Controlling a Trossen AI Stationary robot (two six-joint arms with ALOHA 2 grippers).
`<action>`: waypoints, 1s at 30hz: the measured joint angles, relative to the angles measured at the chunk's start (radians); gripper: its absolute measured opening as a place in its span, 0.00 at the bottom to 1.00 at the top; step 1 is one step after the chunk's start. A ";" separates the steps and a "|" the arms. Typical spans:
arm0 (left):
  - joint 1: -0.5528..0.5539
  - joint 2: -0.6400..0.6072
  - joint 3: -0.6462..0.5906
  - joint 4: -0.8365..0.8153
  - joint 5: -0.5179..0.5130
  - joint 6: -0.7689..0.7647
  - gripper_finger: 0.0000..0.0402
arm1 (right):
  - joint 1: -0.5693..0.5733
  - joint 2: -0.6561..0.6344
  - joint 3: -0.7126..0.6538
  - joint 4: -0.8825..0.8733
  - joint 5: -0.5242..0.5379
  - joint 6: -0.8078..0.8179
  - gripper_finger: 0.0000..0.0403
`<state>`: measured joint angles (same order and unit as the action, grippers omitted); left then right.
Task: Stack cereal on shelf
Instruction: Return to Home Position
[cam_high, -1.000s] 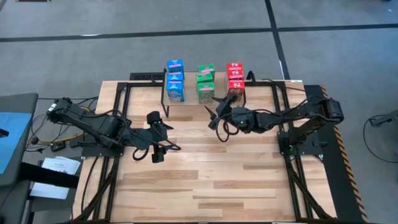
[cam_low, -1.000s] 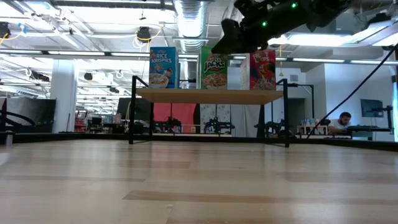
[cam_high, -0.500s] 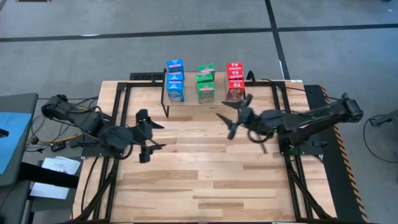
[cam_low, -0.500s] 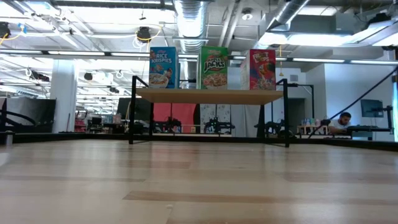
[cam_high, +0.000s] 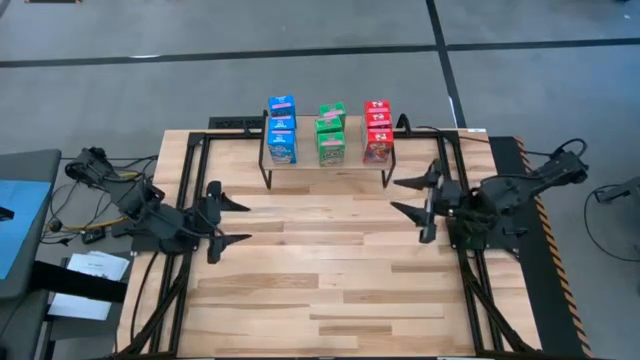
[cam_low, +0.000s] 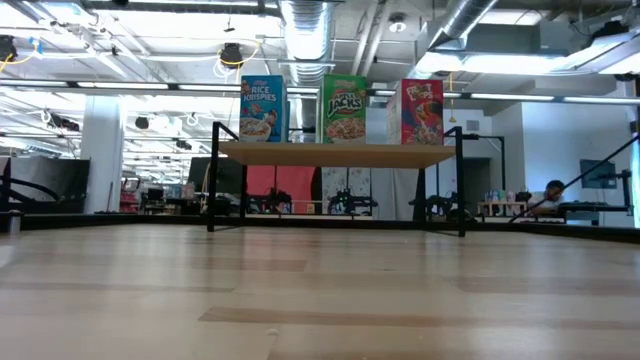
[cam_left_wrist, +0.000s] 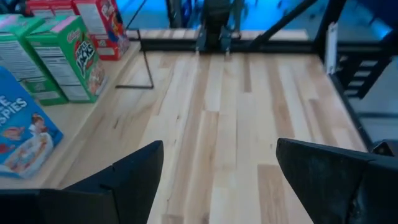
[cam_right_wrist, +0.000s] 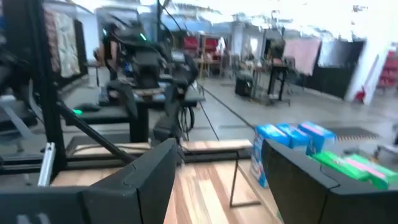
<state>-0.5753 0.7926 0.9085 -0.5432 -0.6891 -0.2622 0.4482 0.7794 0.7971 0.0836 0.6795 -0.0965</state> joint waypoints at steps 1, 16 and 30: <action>0.000 -0.032 -0.040 0.038 0.001 0.011 0.76 | 0.012 -0.014 -0.021 0.033 0.000 -0.018 0.65; 0.000 -0.442 -0.467 0.323 0.159 0.169 0.76 | 0.037 -0.156 -0.433 0.346 0.001 0.024 0.65; 0.000 -0.701 -0.730 0.404 0.169 0.186 0.76 | 0.036 -0.158 -0.751 0.627 0.001 0.216 0.65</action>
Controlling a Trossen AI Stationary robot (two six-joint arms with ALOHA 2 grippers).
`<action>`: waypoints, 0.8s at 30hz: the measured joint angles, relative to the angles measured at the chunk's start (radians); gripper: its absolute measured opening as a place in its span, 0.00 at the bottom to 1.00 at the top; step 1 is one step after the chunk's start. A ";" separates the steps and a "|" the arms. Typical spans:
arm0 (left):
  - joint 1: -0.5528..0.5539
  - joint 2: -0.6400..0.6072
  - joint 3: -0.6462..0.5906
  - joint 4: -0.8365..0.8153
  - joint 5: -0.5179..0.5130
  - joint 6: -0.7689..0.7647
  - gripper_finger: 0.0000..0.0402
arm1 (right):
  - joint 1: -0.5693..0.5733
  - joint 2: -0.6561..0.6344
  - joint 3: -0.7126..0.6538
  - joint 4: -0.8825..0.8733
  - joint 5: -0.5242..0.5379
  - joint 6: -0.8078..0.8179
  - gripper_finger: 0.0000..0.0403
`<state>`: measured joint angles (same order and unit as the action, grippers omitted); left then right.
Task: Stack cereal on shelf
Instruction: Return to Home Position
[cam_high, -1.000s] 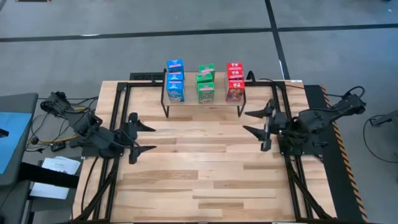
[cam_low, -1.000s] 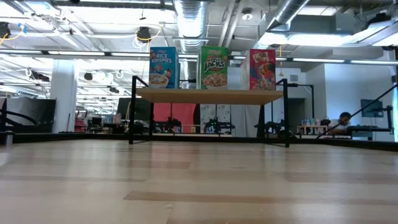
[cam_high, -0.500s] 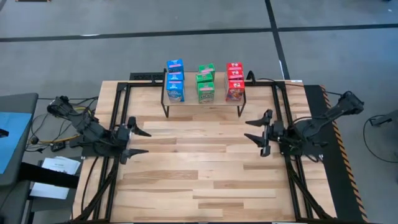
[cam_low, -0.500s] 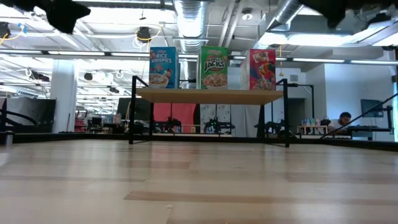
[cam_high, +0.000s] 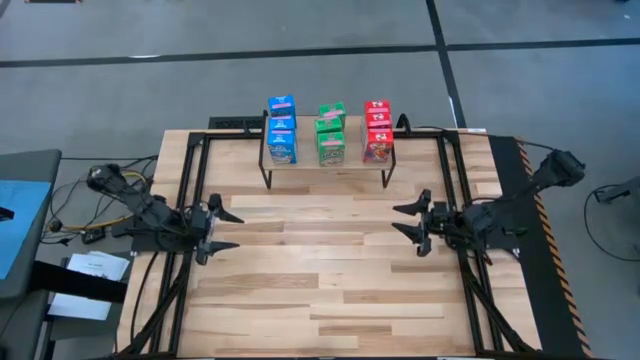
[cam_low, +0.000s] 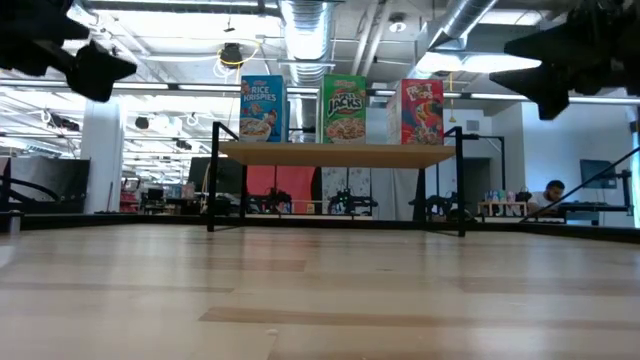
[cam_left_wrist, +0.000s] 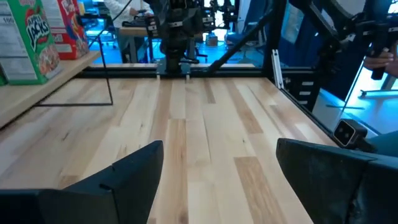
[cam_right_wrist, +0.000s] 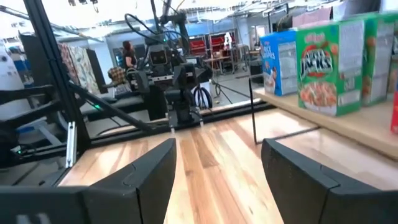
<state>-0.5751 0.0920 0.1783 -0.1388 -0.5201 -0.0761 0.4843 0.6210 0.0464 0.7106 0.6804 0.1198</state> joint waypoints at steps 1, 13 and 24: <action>0.000 -0.016 -0.013 0.000 0.000 0.000 0.76 | 0.000 0.001 -0.020 0.024 0.000 0.005 0.65; 0.002 -0.078 -0.106 0.004 -0.166 0.056 0.76 | 0.000 -0.001 -0.038 0.041 0.029 -0.020 0.65; 0.001 -0.088 -0.106 0.001 -0.237 0.047 0.76 | 0.043 -0.147 -0.039 0.041 0.129 -0.247 0.65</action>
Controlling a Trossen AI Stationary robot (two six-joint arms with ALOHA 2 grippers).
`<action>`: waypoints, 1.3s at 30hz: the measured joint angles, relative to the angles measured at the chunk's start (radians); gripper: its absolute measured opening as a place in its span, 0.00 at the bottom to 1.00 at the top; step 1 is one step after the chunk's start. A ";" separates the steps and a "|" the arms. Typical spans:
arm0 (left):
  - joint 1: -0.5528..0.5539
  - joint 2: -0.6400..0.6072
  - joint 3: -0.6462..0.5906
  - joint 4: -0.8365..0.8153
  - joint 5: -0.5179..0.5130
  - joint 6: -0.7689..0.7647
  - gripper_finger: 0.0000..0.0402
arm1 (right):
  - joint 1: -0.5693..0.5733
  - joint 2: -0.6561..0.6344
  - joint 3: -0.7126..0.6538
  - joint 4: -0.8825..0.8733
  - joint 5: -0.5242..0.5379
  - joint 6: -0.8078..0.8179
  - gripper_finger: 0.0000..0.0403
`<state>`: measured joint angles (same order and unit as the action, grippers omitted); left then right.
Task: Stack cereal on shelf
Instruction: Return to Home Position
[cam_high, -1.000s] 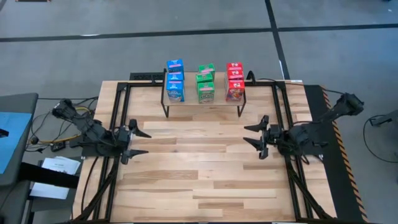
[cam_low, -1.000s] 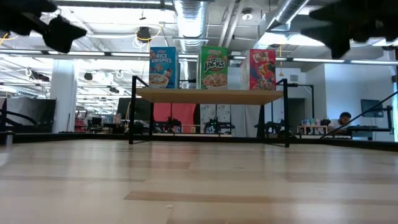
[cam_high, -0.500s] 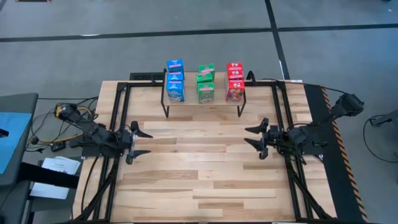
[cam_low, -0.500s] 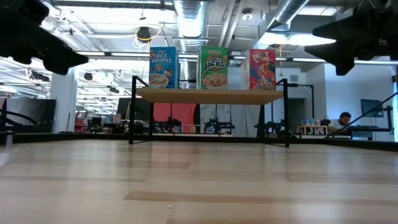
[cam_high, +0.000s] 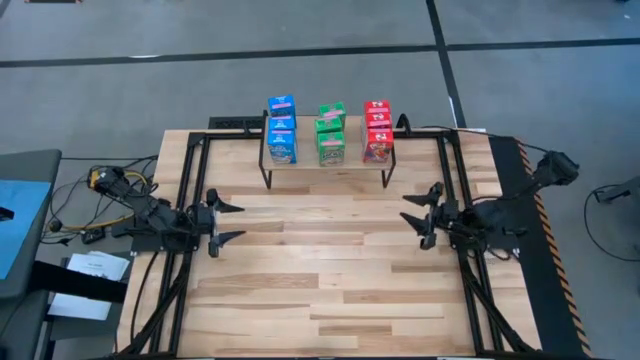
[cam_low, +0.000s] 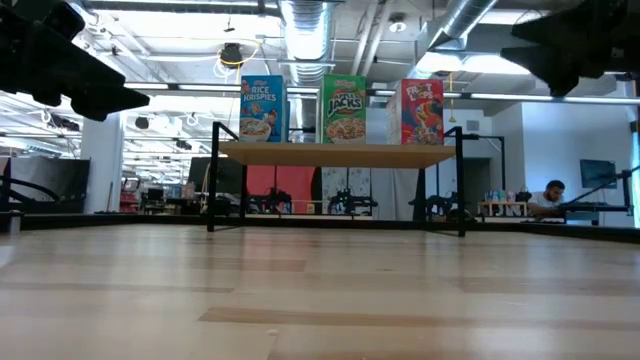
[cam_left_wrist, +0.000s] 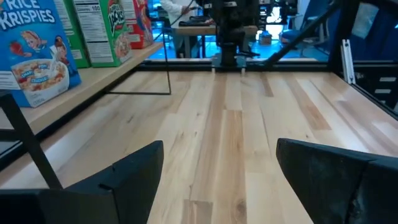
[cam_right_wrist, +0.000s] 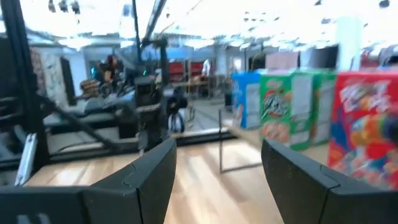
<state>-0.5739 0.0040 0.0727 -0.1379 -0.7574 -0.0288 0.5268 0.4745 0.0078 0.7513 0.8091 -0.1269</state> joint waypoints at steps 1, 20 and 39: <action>0.000 0.000 0.000 0.000 0.000 -0.001 0.76 | 0.009 -0.028 0.000 -0.004 0.007 -0.024 0.65; 0.000 0.000 0.000 -0.003 -0.009 -0.046 0.76 | 0.246 -0.409 -0.002 -0.603 0.006 0.187 0.65; -0.001 0.001 -0.001 -0.002 0.183 0.023 0.76 | 0.272 -0.409 -0.002 -0.686 0.081 0.263 0.65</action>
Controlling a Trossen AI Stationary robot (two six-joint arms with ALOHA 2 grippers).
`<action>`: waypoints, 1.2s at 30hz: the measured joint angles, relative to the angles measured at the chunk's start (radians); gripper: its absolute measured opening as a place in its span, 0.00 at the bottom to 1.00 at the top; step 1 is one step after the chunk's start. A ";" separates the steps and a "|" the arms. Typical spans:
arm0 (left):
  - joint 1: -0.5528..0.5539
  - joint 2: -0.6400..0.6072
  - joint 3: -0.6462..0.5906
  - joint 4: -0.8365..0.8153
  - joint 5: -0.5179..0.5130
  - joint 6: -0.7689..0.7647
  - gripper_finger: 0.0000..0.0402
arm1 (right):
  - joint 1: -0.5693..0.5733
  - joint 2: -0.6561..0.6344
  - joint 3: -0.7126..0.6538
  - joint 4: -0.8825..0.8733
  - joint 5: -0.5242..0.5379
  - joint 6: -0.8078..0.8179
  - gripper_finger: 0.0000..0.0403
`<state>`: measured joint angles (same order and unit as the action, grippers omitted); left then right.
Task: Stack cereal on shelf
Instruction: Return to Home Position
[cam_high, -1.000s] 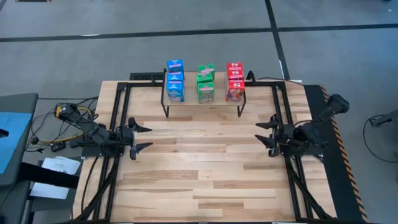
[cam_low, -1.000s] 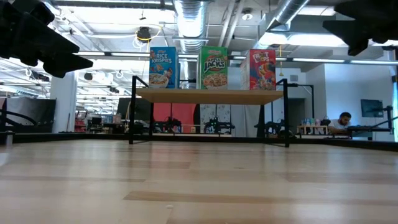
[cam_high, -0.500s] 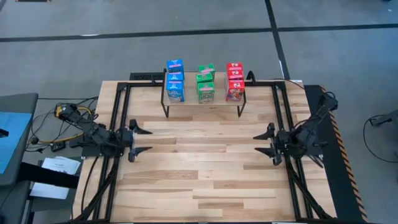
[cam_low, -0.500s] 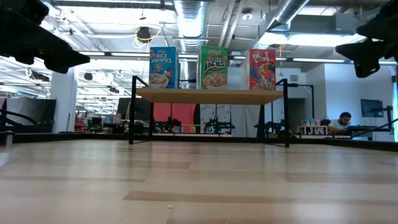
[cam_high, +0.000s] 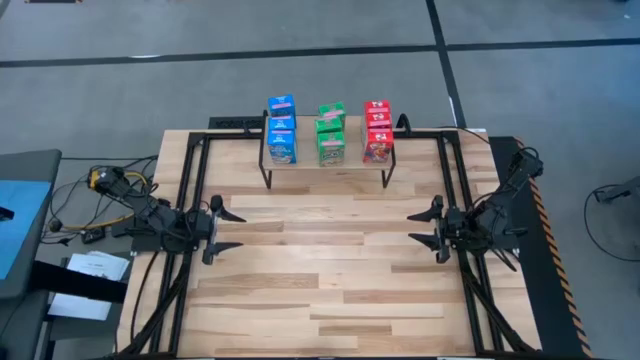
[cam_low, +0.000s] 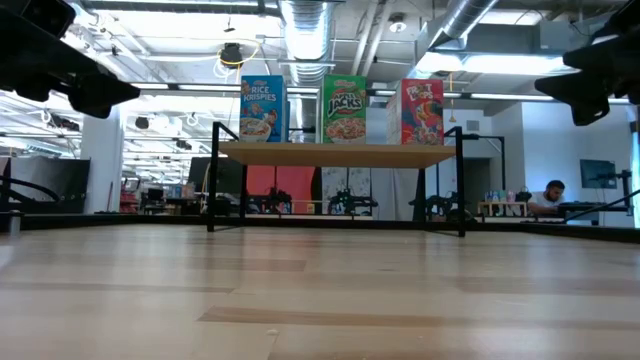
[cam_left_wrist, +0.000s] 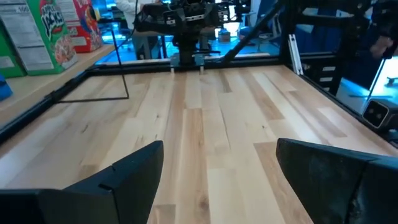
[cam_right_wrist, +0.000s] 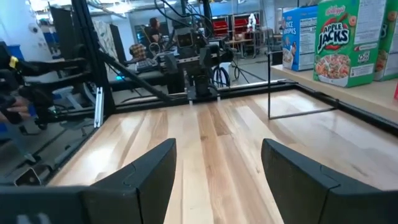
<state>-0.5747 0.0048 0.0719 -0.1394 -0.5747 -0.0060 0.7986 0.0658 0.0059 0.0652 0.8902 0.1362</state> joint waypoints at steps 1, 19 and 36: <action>0.000 0.000 0.000 0.000 0.000 -0.010 0.76 | 0.000 0.000 0.000 -0.001 0.000 -0.014 0.65; 0.000 0.000 -0.001 0.000 -0.014 0.050 0.76 | 0.000 0.000 0.000 -0.005 0.001 -0.058 0.65; 0.000 0.000 -0.001 0.000 -0.015 0.049 0.76 | 0.000 0.000 0.000 -0.005 0.001 -0.058 0.65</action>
<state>-0.5743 0.0048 0.0711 -0.1398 -0.5896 0.0427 0.7982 0.0658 0.0055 0.0602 0.8913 0.0784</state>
